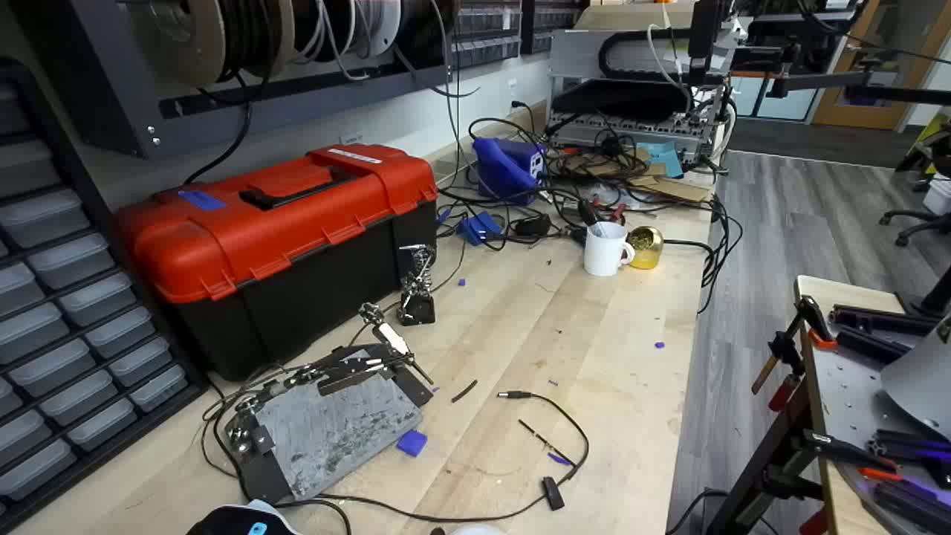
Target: Pick up the marker in the white mug and place it on the table.
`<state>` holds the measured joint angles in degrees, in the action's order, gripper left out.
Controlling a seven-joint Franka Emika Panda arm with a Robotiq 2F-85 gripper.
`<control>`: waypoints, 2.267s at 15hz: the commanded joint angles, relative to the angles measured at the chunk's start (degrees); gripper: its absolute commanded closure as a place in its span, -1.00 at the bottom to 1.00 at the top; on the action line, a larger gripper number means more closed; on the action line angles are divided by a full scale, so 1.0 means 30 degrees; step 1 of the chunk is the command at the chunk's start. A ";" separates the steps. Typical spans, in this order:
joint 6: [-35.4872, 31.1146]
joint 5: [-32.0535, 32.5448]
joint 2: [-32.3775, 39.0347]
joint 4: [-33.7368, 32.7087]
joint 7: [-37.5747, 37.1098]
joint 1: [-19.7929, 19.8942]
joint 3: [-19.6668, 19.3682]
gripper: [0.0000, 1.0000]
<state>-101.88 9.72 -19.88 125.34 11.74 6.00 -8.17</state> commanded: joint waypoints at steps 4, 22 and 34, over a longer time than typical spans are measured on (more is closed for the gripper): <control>0.0051 -0.0003 0.0028 -0.0045 0.0000 -0.0014 -0.0009 -1.00; -0.0027 -0.0095 0.1372 -0.1217 0.0302 -0.0107 -0.0035 -1.00; 0.0722 -0.2524 0.7322 -0.5624 0.2485 -0.0483 0.0505 -1.00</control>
<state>-102.21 4.36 -2.89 113.19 16.65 4.48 -7.05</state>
